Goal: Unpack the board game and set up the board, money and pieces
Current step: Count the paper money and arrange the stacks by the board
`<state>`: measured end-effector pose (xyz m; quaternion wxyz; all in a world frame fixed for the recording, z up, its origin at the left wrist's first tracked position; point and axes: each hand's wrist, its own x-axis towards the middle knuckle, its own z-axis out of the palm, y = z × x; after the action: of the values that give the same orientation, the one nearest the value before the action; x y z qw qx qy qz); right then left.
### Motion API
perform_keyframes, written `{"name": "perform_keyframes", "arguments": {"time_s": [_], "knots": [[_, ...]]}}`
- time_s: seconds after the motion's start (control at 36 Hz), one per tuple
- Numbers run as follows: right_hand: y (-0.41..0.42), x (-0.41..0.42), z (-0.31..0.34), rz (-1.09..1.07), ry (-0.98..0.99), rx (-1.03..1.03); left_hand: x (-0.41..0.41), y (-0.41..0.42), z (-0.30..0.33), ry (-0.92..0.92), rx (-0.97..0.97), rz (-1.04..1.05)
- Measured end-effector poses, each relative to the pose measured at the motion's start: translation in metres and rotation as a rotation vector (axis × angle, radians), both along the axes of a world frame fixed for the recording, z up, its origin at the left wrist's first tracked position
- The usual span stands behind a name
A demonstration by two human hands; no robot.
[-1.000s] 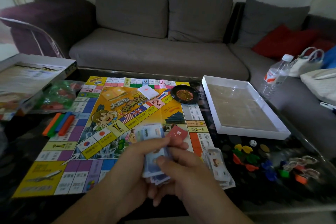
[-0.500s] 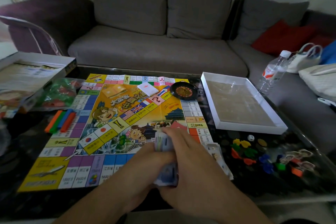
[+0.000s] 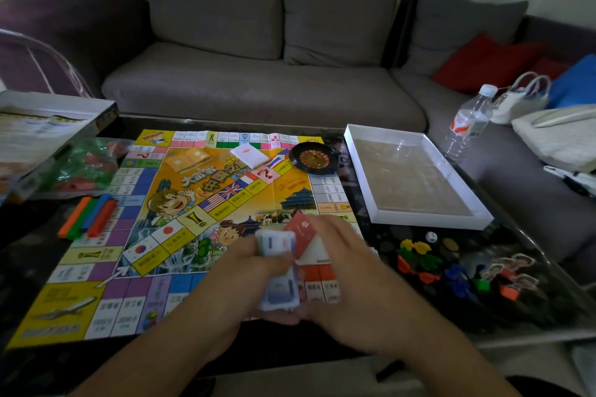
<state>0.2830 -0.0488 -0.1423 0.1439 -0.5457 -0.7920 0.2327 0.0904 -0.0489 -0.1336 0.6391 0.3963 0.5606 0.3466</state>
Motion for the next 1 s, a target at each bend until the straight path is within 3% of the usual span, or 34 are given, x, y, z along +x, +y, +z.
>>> {"name": "perform_keyframes", "arguments": {"time_s": [0.14, 0.22, 0.42, 0.47, 0.56, 0.61, 0.69, 0.75, 0.81, 0.89, 1.0], "knots": [[0.016, 0.038, -0.029, -0.105, -0.229, 0.049, -0.005, 0.004, -0.006, -0.079, -0.079, 0.051], [0.007, 0.042, -0.048, -0.162, -0.344, -0.084, -0.002, 0.004, -0.007, -0.101, -0.085, 0.060], [-0.032, 0.041, -0.041, -0.134, -0.247, -0.238, 0.000, 0.000, -0.002, -0.130, -0.069, 0.005], [-0.042, 0.046, -0.039, -0.101, -0.296, -0.265, 0.003, -0.002, 0.000, -0.132, -0.063, -0.016], [-0.057, 0.048, -0.038, -0.042, -0.388, -0.249, 0.007, -0.004, 0.004, -0.140, -0.054, -0.023], [-0.068, 0.049, -0.045, 0.021, -0.544, -0.153, 0.009, -0.006, 0.005, -0.157, -0.067, -0.020], [-0.076, 0.057, -0.062, -0.038, -0.607, 0.000, 0.011, -0.008, 0.005, -0.199, -0.093, -0.024], [-0.080, 0.056, -0.056, -0.020, -0.564, -0.056, 0.011, -0.009, 0.004, -0.229, -0.106, -0.029], [-0.080, 0.056, -0.044, 0.015, -0.502, 0.086, 0.011, -0.010, 0.003, -0.274, -0.124, -0.039], [-0.086, 0.060, -0.026, -0.024, -0.400, -0.098, 0.009, -0.008, 0.003, -0.362, -0.158, -0.050], [-0.072, 0.053, -0.015, -0.116, -0.358, -0.090, 0.005, -0.008, 0.006, -0.491, -0.187, -0.075]]}}
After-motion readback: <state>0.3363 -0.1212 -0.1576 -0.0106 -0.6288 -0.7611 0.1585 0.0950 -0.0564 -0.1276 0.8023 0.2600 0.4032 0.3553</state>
